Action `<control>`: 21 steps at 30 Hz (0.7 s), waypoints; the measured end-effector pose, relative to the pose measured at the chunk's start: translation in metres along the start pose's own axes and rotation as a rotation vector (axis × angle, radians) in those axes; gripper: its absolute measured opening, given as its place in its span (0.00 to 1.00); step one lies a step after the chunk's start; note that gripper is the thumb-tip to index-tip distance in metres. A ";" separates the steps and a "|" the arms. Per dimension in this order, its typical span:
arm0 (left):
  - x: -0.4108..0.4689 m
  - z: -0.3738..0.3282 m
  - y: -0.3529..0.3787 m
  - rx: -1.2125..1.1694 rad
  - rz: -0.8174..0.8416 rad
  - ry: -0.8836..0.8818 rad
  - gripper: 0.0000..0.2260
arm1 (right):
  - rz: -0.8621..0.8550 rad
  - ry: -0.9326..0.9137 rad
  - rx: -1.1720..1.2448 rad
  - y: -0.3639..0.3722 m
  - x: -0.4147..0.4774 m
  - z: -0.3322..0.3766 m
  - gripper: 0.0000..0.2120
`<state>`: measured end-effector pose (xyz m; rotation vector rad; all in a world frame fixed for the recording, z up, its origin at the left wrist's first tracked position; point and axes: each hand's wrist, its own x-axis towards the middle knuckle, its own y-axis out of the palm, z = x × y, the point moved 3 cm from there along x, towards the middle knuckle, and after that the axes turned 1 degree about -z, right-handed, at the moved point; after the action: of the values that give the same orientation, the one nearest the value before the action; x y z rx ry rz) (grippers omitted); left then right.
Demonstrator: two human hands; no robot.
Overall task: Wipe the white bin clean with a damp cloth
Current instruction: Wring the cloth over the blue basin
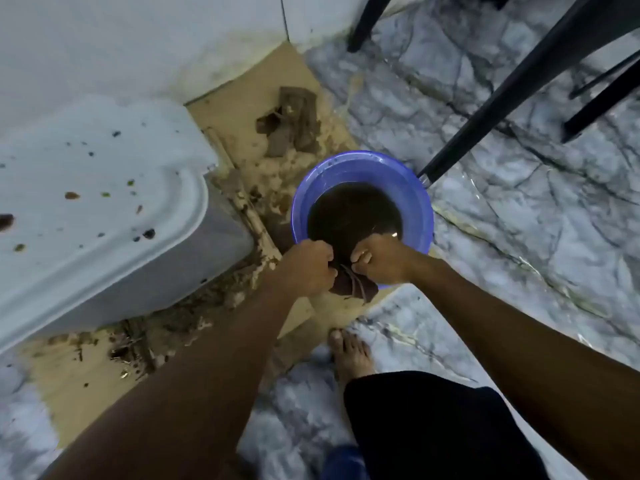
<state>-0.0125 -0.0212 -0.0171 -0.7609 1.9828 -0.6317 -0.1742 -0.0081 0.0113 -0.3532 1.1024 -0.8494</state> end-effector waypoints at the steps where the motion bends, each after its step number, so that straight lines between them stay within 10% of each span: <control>1: 0.004 0.003 0.012 0.050 0.007 0.011 0.14 | -0.007 0.012 -0.025 0.012 0.011 -0.010 0.11; 6: 0.014 0.000 0.042 0.172 -0.097 0.016 0.16 | 0.100 0.083 -0.100 0.048 0.040 -0.034 0.21; 21: -0.125 -0.003 -0.042 -0.794 -0.593 0.012 0.22 | -0.069 -0.351 0.403 -0.054 -0.054 0.086 0.12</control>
<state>0.0473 0.0410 0.0829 -1.8655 2.0044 -0.1352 -0.1304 -0.0151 0.1175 -0.1921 0.5797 -1.0031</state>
